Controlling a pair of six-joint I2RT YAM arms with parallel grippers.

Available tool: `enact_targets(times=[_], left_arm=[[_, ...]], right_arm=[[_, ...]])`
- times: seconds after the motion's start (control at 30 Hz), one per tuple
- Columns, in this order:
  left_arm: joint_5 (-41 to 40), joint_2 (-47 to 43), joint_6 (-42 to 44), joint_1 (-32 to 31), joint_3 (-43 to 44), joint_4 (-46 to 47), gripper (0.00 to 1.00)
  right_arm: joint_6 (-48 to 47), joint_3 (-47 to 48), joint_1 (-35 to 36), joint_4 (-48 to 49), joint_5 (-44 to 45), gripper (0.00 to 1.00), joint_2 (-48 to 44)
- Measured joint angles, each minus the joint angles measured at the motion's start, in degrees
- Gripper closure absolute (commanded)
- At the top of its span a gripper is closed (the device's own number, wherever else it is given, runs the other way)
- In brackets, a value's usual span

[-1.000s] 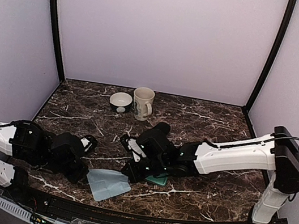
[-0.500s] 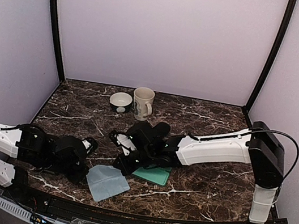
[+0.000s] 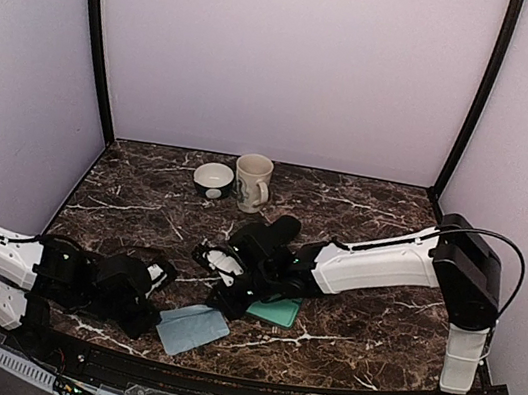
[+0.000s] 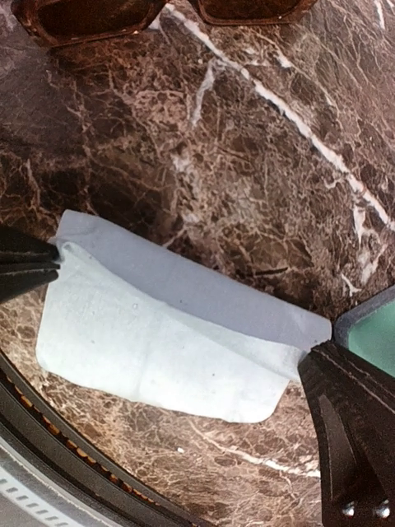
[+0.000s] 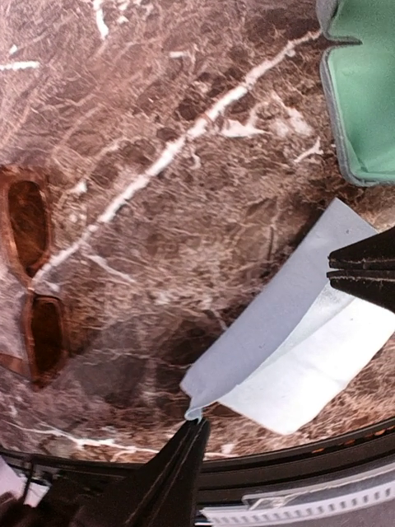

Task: Organize the sunglasses
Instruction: Fold the glasses cleaning cloth at the center of the board.

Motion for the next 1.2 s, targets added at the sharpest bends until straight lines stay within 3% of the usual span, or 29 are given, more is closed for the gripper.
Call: enact_targets(times=[0.53,1.2], left_arm=[[6.3,8.7,2.7,-3.5,0.5,5.3,1.00],[7.5,10.3,1.7,-5.5,1.6,5.7,1.00]], right_arm=[[-5.6,-4.9,-0.1,-0.3,-2.0,1.00,-1.7],[-4.5,-7.8,-0.1,2.6,-3.5,0.99,-2.9]])
